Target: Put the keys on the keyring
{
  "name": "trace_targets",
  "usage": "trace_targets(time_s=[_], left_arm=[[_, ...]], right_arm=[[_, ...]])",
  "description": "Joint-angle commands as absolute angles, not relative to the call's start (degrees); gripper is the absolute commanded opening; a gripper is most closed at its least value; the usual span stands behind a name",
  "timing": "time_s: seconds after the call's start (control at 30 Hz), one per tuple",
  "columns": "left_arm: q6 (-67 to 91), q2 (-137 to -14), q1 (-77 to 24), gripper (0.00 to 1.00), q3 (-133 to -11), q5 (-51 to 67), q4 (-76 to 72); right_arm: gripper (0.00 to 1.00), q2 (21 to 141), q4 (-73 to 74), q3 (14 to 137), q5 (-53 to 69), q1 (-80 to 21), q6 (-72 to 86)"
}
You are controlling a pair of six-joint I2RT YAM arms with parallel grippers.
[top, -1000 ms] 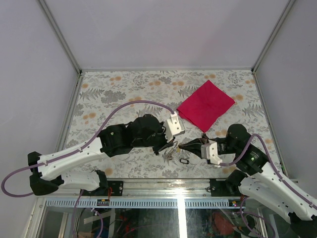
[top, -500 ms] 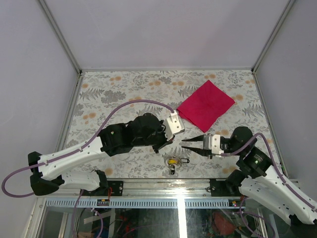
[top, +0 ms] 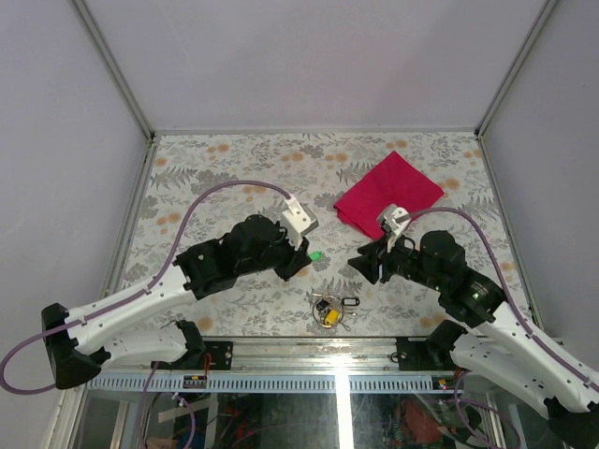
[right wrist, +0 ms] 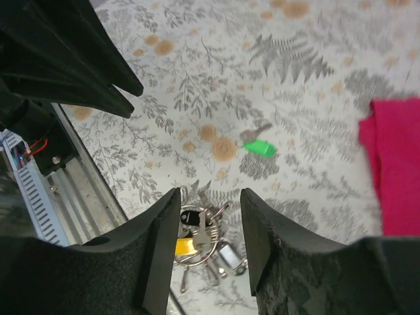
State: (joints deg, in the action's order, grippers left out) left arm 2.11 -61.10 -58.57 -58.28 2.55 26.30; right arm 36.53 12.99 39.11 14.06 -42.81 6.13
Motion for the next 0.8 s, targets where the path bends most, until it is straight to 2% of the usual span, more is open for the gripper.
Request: trace_targets(time_s=[0.0, 0.23, 0.4, 0.63, 0.77], left_arm=[[14.6, -58.0, -55.9, 0.24, -50.0, 3.4, 13.4], [25.9, -58.0, -55.5, 0.28, -39.0, -0.5, 5.5], [28.9, -58.3, -55.5, 0.36, -34.7, -2.4, 1.8], [29.3, -57.7, -55.4, 0.37, -33.3, -6.7, 2.9], [28.8, -55.5, -54.8, 0.40, -33.6, -11.1, 6.0]], right_arm=[[0.49, 38.5, 14.3, 36.7, 7.2, -42.9, 21.5], [0.46, 46.4, 15.6, 33.0, 10.9, -42.9, 28.3], [0.44, 50.0, 10.9, 27.9, 12.2, -43.5, 34.3], [0.43, 57.0, 10.2, 28.4, 4.1, -53.0, 40.6], [0.43, 62.4, 11.6, 31.1, -4.5, -59.5, 45.6]])
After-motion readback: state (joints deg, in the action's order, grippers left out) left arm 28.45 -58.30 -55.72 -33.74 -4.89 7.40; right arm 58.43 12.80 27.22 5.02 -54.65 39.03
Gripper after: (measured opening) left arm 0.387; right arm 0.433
